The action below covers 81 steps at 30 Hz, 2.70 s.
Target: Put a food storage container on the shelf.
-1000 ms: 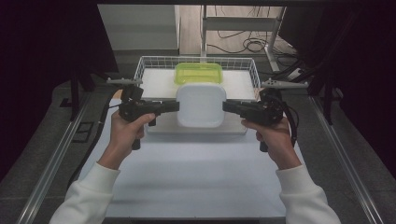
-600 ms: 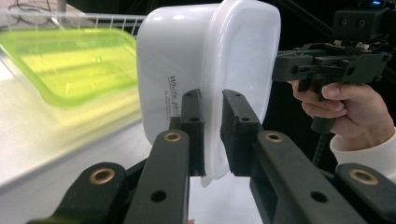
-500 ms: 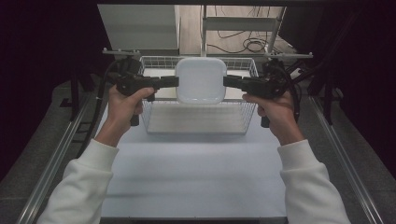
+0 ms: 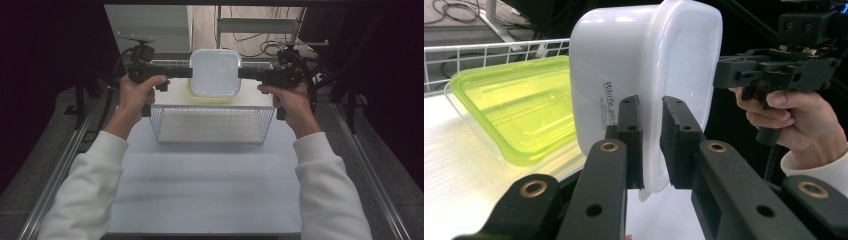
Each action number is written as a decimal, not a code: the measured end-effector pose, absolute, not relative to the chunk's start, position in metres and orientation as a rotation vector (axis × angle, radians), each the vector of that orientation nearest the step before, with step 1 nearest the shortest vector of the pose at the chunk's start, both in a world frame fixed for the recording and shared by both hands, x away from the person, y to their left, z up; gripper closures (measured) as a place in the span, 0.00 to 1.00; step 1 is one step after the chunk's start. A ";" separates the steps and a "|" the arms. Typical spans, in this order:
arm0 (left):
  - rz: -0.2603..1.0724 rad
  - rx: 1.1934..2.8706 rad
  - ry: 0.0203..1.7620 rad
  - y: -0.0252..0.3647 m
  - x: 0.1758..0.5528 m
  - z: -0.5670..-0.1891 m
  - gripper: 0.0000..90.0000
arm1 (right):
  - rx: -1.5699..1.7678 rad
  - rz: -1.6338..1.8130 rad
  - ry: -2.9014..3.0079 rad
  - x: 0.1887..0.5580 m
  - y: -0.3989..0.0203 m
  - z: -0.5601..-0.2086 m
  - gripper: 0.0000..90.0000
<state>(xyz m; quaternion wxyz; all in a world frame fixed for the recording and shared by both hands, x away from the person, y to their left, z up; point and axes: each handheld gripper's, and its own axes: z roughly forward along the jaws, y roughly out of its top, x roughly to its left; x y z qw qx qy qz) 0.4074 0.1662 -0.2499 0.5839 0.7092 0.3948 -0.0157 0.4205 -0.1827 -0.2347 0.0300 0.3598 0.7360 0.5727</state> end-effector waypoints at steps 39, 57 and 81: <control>-0.244 1.628 1.072 0.177 0.476 -0.267 0.90 | 1.432 1.728 2.369 0.502 -0.174 -0.250 0.87; -0.362 1.486 1.186 0.182 0.503 -0.277 0.87 | 1.660 1.847 2.311 0.526 -0.178 -0.261 0.84; -0.178 1.494 1.169 0.182 0.495 -0.275 0.62 | 1.602 1.791 2.225 0.523 -0.170 -0.260 0.61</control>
